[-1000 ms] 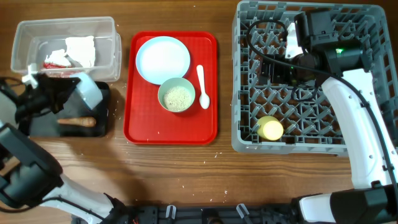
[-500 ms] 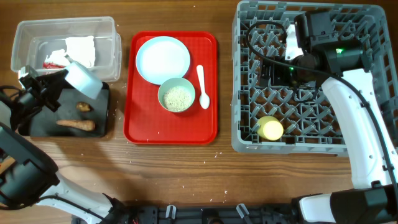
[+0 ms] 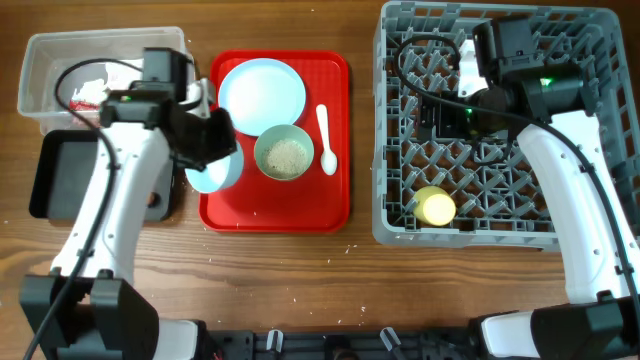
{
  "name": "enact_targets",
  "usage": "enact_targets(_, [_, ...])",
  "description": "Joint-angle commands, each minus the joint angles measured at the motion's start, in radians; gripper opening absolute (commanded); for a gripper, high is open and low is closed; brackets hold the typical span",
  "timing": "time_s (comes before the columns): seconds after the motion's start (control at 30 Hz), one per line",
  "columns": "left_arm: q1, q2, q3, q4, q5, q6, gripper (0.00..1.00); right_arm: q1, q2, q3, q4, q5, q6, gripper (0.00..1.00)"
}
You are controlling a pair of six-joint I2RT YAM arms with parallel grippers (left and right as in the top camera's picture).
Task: Sort waste into correct bins and load items into the dishwasher rack
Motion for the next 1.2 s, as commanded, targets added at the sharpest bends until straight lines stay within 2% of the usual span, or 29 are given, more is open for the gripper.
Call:
enact_targets(0.0, [-0.117, 0.012, -0.031, 0.0, -0.208, -0.058, 0.04, 0.005, -0.006, 0.017, -0.003, 0.006, -0.019, 0.99])
enact_targets(0.1, [-0.169, 0.012, -0.082, 0.023, -0.306, -0.105, 0.04, 0.005, -0.006, 0.017, -0.003, 0.006, -0.02, 0.99])
enact_targets(0.4, [-0.294, 0.012, -0.233, 0.188, -0.258, -0.158, 0.04, 0.005, -0.006, 0.017, -0.011, 0.006, -0.017, 0.99])
enact_targets(0.57, [-0.415, 0.013, -0.254, 0.205, -0.256, -0.158, 0.04, 0.005, -0.006, 0.017, -0.007, 0.002, -0.016, 0.99])
enact_targets(0.63, [-0.45, 0.013, -0.254, 0.224, -0.256, -0.158, 0.13, 0.005, -0.006, 0.017, -0.007, 0.001, -0.016, 0.99])
enact_targets(0.77, [-0.481, 0.013, -0.254, 0.241, -0.256, -0.158, 0.5, 0.005, -0.006, 0.017, 0.004, -0.052, -0.017, 0.99])
enact_targets(0.87, [-0.417, -0.005, -0.161, 0.187, -0.25, -0.219, 0.6, 0.031, -0.003, 0.017, 0.089, -0.245, -0.012, 0.97])
enact_targets(0.97, [-0.263, -0.069, -0.053, 0.146, -0.249, -0.275, 0.7, 0.146, 0.035, 0.016, 0.131, -0.25, 0.068, 0.94])
enact_targets(1.03, [-0.147, -0.113, -0.048, 0.164, -0.249, -0.282, 0.73, 0.238, 0.084, 0.016, 0.141, -0.246, 0.112, 0.9])
enact_targets(1.13, [-0.006, -0.121, -0.05, 0.164, -0.249, -0.28, 0.74, 0.374, 0.177, 0.015, 0.146, -0.171, 0.238, 0.72])
enact_targets(1.17, [0.029, -0.118, -0.051, 0.161, -0.249, -0.278, 0.74, 0.428, 0.216, 0.014, 0.146, -0.126, 0.305, 0.7])
